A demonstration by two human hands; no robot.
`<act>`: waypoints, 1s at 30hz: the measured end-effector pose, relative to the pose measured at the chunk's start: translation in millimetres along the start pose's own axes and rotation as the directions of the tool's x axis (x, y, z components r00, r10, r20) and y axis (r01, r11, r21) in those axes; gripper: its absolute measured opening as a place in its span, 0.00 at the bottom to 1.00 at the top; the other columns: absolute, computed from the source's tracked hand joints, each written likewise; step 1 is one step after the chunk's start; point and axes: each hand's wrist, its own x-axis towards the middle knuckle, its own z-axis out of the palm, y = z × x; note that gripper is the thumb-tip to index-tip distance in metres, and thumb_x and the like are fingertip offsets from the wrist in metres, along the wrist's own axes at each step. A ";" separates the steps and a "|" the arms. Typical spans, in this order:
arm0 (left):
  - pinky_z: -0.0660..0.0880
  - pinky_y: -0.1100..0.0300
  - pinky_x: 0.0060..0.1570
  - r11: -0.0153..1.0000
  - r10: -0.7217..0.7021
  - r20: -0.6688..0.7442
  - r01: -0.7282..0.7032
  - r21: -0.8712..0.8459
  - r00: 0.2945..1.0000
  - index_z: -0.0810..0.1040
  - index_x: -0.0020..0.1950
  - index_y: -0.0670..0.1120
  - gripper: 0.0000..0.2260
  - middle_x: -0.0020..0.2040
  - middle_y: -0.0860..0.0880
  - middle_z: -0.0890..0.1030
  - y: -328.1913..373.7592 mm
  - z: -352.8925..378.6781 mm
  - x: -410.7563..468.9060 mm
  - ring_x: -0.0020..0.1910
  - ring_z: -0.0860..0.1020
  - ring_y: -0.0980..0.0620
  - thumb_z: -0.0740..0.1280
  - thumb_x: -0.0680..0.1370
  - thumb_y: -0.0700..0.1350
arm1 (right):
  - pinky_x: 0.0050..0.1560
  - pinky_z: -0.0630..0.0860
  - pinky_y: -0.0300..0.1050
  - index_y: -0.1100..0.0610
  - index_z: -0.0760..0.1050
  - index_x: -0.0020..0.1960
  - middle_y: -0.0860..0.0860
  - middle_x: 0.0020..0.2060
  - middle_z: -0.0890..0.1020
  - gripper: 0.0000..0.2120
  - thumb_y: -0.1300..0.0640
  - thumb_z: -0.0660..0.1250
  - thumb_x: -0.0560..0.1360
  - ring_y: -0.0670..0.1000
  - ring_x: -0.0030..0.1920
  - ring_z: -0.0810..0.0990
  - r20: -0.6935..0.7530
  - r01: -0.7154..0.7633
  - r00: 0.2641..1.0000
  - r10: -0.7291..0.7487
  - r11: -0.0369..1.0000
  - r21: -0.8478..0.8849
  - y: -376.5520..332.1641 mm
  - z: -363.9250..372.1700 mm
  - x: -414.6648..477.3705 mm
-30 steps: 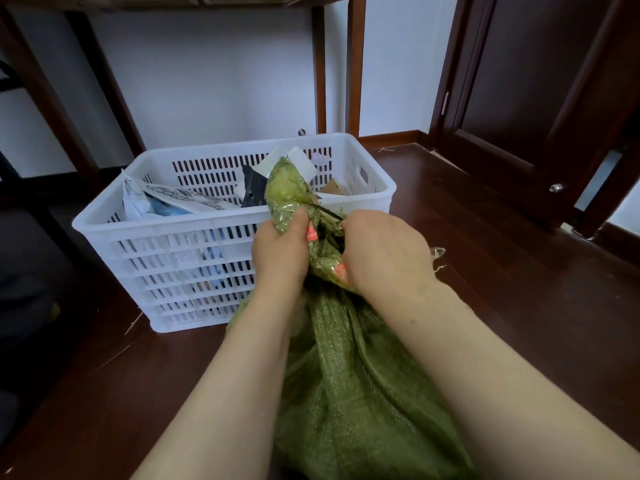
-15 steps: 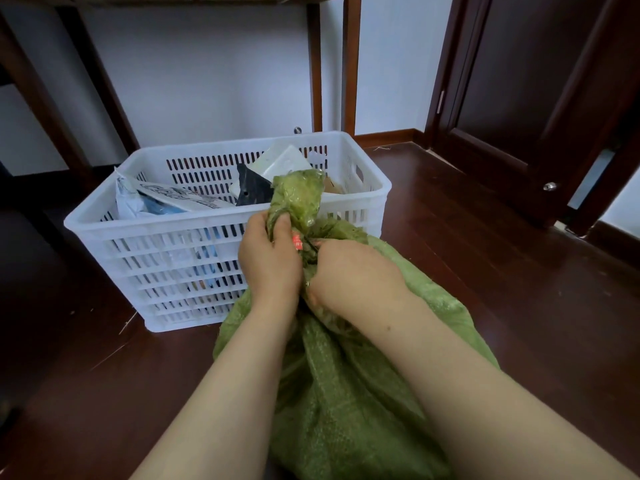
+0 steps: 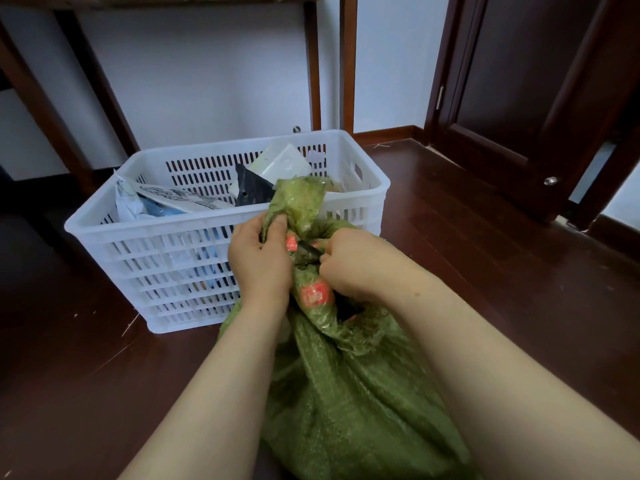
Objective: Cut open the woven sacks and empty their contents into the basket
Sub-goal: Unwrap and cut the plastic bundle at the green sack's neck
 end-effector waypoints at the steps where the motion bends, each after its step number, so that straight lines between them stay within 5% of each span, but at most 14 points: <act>1: 0.77 0.43 0.54 0.999 -0.032 -0.016 0.031 -0.028 0.999 0.79 0.40 0.54 0.07 0.47 0.41 0.82 1.0 -0.9 0.2 0.49 0.80 0.43 0.66 0.77 0.45 | 0.34 0.67 0.41 0.55 0.72 0.38 0.48 0.49 0.80 0.09 0.60 0.57 0.76 0.49 0.33 0.71 0.019 0.016 1.000 -0.015 1.000 -0.026 0.1 -0.8 -1.5; 3: 0.79 0.48 0.49 0.990 -0.091 -0.051 0.085 -0.112 0.995 0.79 0.40 0.52 0.07 0.43 0.45 0.82 4.8 -1.3 3.3 0.43 0.80 0.48 0.66 0.78 0.45 | 0.30 0.65 0.40 0.54 0.69 0.34 0.50 0.39 0.78 0.11 0.61 0.57 0.75 0.49 0.30 0.70 0.078 0.017 0.997 -0.012 0.997 -0.071 3.0 -0.9 -4.5; 6: 0.78 0.53 0.46 0.963 -0.194 -0.045 0.182 -0.196 0.980 0.79 0.42 0.46 0.09 0.40 0.48 0.80 9.5 -0.4 11.9 0.41 0.78 0.51 0.64 0.80 0.46 | 0.25 0.67 0.36 0.60 0.78 0.44 0.53 0.32 0.75 0.09 0.62 0.59 0.76 0.50 0.27 0.70 0.090 -0.039 0.995 0.037 0.999 0.015 15.0 -16.5 -7.6; 11: 0.78 0.47 0.50 0.911 -0.356 0.077 0.365 -0.193 0.931 0.77 0.37 0.45 0.13 0.37 0.45 0.79 4.8 -4.6 11.3 0.40 0.78 0.47 0.62 0.81 0.46 | 0.19 0.57 0.32 0.59 0.77 0.39 0.48 0.18 0.68 0.07 0.59 0.65 0.75 0.45 0.17 0.59 -0.071 -0.072 0.989 0.129 0.846 0.528 35.1 -59.0 -14.0; 14: 0.80 0.55 0.42 0.913 -0.338 0.199 0.372 -0.168 0.920 0.79 0.40 0.44 0.11 0.36 0.46 0.82 13.2 -2.4 7.0 0.37 0.80 0.49 0.63 0.81 0.42 | 0.32 0.75 0.43 0.58 0.79 0.37 0.47 0.25 0.78 0.07 0.57 0.76 0.66 0.49 0.26 0.75 -0.381 0.092 0.919 0.103 0.883 0.460 39.7 -44.0 -3.1; 17: 0.76 0.62 0.32 0.906 -0.330 0.335 0.396 -0.150 0.883 0.80 0.45 0.44 0.09 0.31 0.50 0.83 22.3 3.5 0.4 0.31 0.81 0.54 0.62 0.81 0.41 | 0.48 0.80 0.53 0.52 0.78 0.37 0.47 0.36 0.82 0.11 0.57 0.80 0.62 0.49 0.38 0.81 -0.398 0.056 0.908 0.130 0.904 0.424 41.2 -26.1 11.8; 23: 0.75 0.63 0.29 0.867 -0.354 0.516 0.480 -0.132 0.780 0.80 0.43 0.42 0.08 0.34 0.47 0.82 32.1 7.3 -10.6 0.29 0.80 0.54 0.63 0.78 0.41 | 0.48 0.80 0.54 0.55 0.80 0.39 0.50 0.38 0.83 0.05 0.57 0.75 0.67 0.53 0.42 0.82 -0.395 0.042 0.911 0.116 0.928 0.370 44.3 -8.0 22.0; 25: 0.76 0.63 0.29 0.897 -0.323 0.531 0.432 -0.092 0.784 0.81 0.45 0.41 0.03 0.35 0.48 0.83 31.2 6.2 -13.1 0.31 0.81 0.54 0.68 0.75 0.40 | 0.47 0.80 0.53 0.56 0.81 0.42 0.51 0.38 0.83 0.03 0.57 0.72 0.70 0.54 0.43 0.81 -0.431 0.058 0.897 0.101 0.938 0.340 45.2 -4.8 22.6; 30: 0.79 0.57 0.35 0.915 -0.344 0.531 0.403 0.003 0.775 0.80 0.52 0.37 0.11 0.42 0.41 0.84 31.0 4.9 -10.0 0.37 0.83 0.47 0.71 0.70 0.31 | 0.46 0.79 0.52 0.50 0.78 0.37 0.48 0.39 0.82 0.05 0.55 0.70 0.71 0.53 0.43 0.80 -0.498 0.034 0.857 0.132 0.950 0.311 60.1 -2.3 23.8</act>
